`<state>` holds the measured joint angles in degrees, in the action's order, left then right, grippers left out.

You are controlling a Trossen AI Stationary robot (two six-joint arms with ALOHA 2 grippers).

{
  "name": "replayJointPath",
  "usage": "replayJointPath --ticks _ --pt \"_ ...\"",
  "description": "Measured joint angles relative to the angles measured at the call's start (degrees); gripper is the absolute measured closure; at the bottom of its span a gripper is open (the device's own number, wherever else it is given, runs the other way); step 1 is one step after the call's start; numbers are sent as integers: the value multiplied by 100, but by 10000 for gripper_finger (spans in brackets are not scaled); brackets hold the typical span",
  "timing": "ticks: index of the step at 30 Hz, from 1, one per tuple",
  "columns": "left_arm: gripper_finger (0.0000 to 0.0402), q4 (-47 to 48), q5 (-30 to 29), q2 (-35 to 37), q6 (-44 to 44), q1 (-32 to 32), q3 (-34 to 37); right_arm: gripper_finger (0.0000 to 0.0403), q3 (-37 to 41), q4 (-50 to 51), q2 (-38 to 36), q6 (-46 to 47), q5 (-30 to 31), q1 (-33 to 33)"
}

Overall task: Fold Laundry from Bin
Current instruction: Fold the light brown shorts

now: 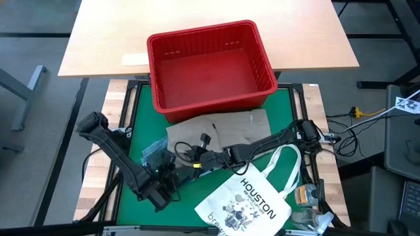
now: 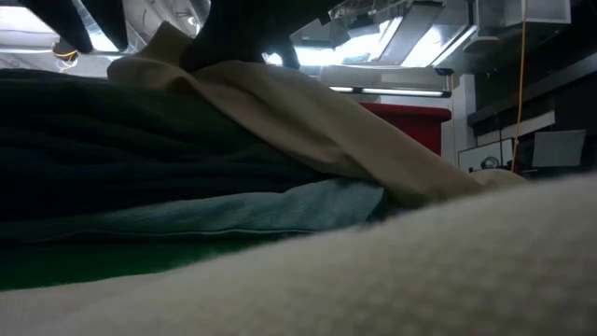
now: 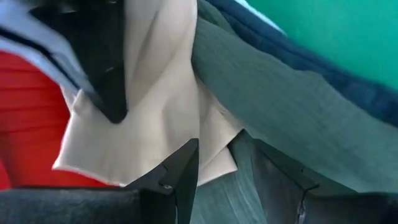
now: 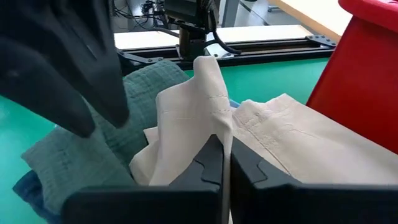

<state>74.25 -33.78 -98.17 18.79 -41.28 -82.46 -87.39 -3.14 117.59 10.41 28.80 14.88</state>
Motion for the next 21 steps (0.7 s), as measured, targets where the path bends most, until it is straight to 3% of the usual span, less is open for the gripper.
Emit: replayJointPath --ticks 9,21 --pt "263 379 -140 -554 -199 0 24 399 0 -13 -1 0 -51 1" --pt "263 270 -321 -578 -128 272 695 401 0 -19 -8 -2 -101 8"
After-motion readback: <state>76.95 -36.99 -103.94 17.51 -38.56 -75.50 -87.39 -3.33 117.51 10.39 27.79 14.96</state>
